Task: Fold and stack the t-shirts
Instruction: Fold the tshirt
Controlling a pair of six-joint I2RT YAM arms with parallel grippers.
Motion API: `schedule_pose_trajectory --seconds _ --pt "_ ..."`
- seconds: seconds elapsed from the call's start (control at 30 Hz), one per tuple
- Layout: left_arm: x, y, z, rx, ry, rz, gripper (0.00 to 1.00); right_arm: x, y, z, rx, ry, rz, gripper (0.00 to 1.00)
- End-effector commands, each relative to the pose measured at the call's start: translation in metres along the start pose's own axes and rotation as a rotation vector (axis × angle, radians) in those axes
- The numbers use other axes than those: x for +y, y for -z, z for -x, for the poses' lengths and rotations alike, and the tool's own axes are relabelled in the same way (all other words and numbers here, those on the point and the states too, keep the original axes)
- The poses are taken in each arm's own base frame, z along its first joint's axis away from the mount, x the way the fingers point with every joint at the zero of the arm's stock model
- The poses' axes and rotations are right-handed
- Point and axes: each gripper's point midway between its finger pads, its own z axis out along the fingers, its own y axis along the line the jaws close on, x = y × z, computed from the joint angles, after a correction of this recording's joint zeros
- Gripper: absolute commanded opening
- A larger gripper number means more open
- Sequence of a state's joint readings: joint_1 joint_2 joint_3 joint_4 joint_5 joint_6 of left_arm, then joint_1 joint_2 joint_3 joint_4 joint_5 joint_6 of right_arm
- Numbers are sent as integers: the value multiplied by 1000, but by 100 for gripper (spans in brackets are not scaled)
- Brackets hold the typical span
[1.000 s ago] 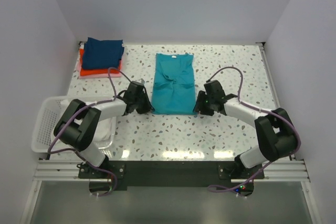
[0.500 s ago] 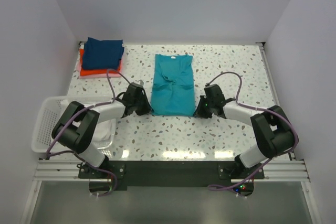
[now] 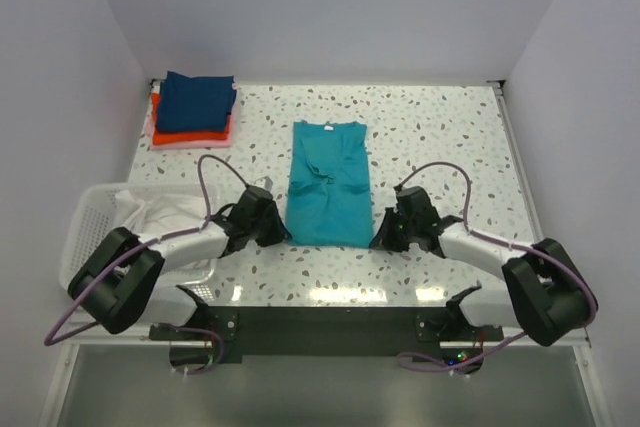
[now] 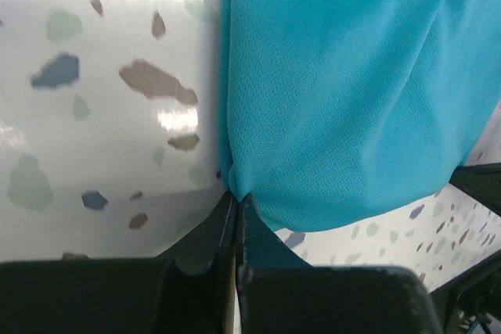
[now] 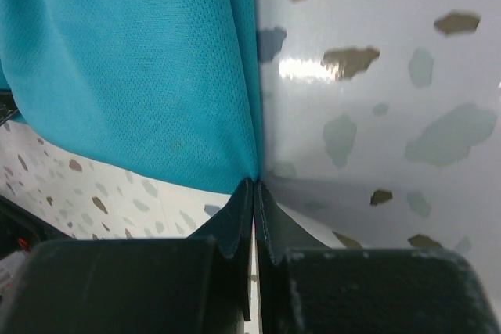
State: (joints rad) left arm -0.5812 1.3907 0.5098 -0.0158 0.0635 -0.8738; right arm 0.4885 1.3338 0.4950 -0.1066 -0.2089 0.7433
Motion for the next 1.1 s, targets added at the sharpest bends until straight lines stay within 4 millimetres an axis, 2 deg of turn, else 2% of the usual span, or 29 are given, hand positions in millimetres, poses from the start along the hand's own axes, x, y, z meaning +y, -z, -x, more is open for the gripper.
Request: schedule_pose_trajectory --seconds 0.0,0.03,0.1,0.13,0.33,0.4,0.53,0.67,0.7,0.77,0.8,0.87,0.9,0.97,1.0,1.07 --pt "51 13 -58 127 12 185 0 -28 10 -52 118 -31 -66 0" --pt "61 16 -65 128 25 216 0 -28 12 -61 131 -38 -68 0" --pt "62 23 -76 140 32 206 0 -26 19 -66 120 -38 -52 0" --pt "68 26 -85 152 34 212 0 -31 23 -78 147 -47 -71 0" --pt "70 51 -109 165 45 230 0 -44 41 -111 188 -95 -61 0" --pt "69 57 -113 169 44 216 0 -43 48 -115 185 -107 -43 0" --pt "61 67 -110 158 51 186 0 -26 62 -114 180 -81 52 0" --pt "37 78 -91 104 36 111 0 -9 73 -101 143 -43 95 0" --pt "26 82 -84 87 36 90 0 -1 80 -92 123 -30 108 0" --pt "23 88 -76 67 25 95 0 7 87 -81 83 6 116 0" --pt "13 93 -68 46 26 76 0 19 96 -71 60 22 138 0" --pt "5 97 -57 11 6 66 0 27 103 -60 29 54 142 0" --pt "-6 103 -49 -9 8 45 0 36 111 -50 -3 68 153 0" --pt "-12 106 -40 -31 -6 48 0 43 115 -39 -30 104 150 0" --pt "-23 111 -29 -59 -4 31 0 51 122 -28 -66 128 157 0" --pt "-27 113 -16 -106 -20 52 0 57 126 -17 -99 144 153 0"
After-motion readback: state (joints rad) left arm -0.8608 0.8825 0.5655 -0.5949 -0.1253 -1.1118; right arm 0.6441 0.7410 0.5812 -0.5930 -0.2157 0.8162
